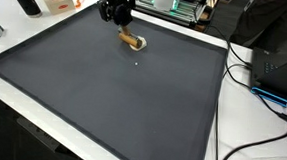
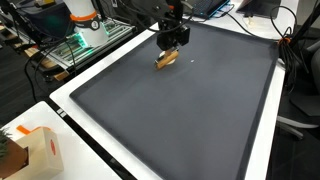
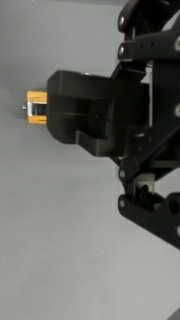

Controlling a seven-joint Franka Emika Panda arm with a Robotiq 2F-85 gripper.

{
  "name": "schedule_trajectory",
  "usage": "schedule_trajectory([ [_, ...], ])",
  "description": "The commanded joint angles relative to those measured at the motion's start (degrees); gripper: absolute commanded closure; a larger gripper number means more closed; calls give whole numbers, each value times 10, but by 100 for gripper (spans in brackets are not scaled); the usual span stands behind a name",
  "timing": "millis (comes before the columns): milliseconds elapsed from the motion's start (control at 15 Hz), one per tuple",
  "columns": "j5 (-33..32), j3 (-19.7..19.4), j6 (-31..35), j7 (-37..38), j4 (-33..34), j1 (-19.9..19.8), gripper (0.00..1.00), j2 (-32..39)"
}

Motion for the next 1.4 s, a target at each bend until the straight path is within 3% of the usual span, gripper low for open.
schedule_trajectory([
  [0, 15, 5, -7, -26, -5, -4, 77, 13],
  [600, 4, 5, -92, -63, 8, -1, 77, 20],
  [1000, 3, 5, -108, -63, 19, -2, 77, 27],
  [1067, 3, 5, -108, -61, 20, -2, 27, 27],
  [1133, -2, 4, -108, -60, 20, -1, 26, 27],
  [1200, 1, 5, -111, -63, 20, -2, 69, 27],
  [1333, -1, 4, -117, -61, 22, -1, 65, 27],
])
